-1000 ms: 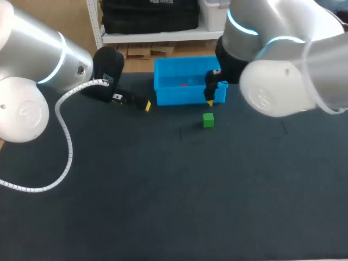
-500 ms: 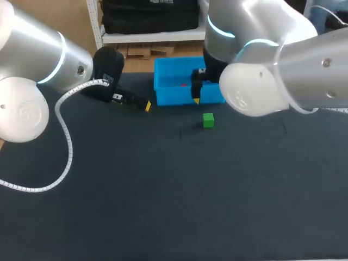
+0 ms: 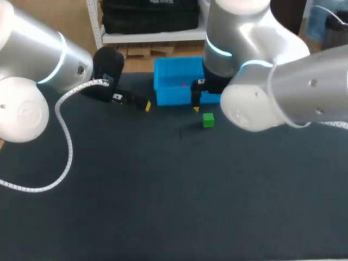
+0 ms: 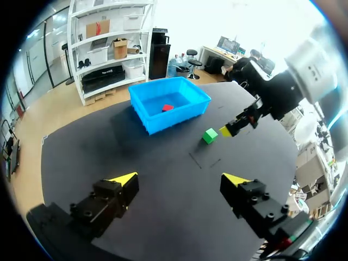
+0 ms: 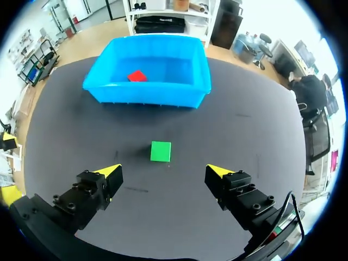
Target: Use the left arm to pick the red cube and place it into the blue plastic box first, then use the right arm to grasp the green cube and put it into the same blue plastic box after the first action is fully finished.
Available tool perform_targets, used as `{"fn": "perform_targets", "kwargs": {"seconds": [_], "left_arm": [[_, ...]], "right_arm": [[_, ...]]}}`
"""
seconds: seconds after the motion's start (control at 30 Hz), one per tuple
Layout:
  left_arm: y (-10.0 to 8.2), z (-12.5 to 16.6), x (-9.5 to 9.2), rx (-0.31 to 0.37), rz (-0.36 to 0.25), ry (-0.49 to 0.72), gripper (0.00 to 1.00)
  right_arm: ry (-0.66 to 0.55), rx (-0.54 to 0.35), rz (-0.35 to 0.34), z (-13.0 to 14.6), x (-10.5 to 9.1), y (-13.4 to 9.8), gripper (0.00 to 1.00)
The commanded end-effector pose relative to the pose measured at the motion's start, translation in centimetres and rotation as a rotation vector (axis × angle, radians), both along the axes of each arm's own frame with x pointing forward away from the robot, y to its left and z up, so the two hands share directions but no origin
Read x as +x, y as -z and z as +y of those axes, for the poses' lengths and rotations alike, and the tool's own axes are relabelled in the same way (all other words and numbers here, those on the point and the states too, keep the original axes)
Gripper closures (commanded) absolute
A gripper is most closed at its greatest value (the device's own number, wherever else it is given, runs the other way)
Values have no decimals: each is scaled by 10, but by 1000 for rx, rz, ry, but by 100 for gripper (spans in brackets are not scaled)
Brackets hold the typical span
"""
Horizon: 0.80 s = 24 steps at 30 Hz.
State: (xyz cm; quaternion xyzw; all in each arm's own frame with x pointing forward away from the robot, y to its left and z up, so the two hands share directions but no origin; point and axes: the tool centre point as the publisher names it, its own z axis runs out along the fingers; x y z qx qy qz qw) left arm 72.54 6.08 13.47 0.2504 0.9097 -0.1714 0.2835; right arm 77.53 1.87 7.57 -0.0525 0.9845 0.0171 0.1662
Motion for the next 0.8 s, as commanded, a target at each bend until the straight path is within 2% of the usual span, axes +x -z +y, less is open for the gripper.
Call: {"fn": "perform_targets", "kwargs": {"seconds": [0.03, 0.4, 0.8], "left_arm": [[1, 1, 1, -3, 0, 4, 0], [1, 1, 1, -3, 0, 4, 0], [1, 1, 1, -3, 0, 4, 0]], "right_arm": [[1, 0, -11, 3, 9, 20, 0], [3, 0, 7, 2, 28, 50, 0], [-21, -2, 38, 7, 38, 66, 0]]}}
